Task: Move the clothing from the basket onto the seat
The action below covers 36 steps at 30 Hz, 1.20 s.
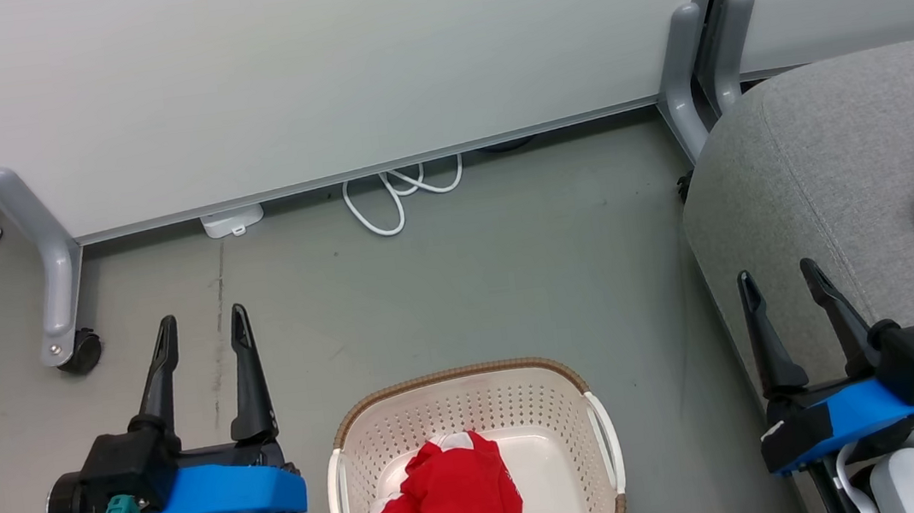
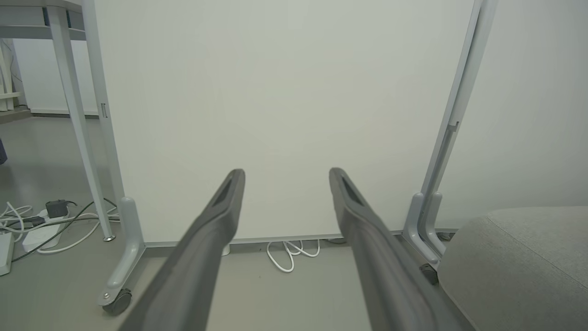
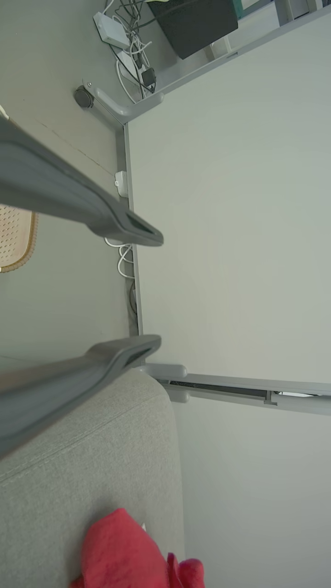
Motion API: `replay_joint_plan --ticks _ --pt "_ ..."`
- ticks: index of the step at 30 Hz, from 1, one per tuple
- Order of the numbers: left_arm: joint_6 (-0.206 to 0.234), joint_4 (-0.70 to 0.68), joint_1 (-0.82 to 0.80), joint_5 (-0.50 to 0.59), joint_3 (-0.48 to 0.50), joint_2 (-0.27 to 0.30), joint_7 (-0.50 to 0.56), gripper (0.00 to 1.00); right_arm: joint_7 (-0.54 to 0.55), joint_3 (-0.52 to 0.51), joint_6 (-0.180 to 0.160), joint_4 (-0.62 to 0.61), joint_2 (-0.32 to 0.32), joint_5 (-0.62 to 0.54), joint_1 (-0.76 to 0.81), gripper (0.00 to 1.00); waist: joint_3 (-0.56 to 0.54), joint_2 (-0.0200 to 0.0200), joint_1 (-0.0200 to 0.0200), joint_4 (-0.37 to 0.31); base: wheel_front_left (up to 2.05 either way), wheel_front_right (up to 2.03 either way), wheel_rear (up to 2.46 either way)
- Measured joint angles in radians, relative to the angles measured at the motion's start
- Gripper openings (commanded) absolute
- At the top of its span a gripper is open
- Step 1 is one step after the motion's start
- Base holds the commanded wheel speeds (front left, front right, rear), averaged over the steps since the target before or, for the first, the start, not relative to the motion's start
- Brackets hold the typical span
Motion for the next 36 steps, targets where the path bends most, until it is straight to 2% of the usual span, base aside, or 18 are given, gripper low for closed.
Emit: replay_joint_plan --ticks 13,21,27,36 --pt "-0.007 0.017 -0.002 -0.009 -0.018 0.000 0.000 1.00 0.000 0.003 0.000 0.000 0.002 0.010 0.000 1.00 0.007 0.0000 0.0000 0.002 0.00 0.00 0.00" --pt "-0.030 0.114 -0.091 0.022 -0.095 0.000 0.000 1.00 0.000 0.023 0.000 -0.002 0.003 0.019 -0.020 1.00 0.040 0.0000 0.0000 -0.013 0.00 0.00 0.00" --pt "-0.036 0.202 -0.202 0.055 -0.146 0.003 0.000 1.00 0.000 0.040 0.000 -0.021 0.004 0.017 -0.086 1.00 0.107 0.0000 0.0001 -0.042 0.00 0.00 0.00" --pt "-0.041 0.365 -0.350 0.047 -0.302 0.062 0.000 1.00 0.000 0.046 0.000 -0.044 0.004 0.018 -0.163 1.00 0.232 0.0000 0.0001 -0.103 0.00 0.00 0.00"
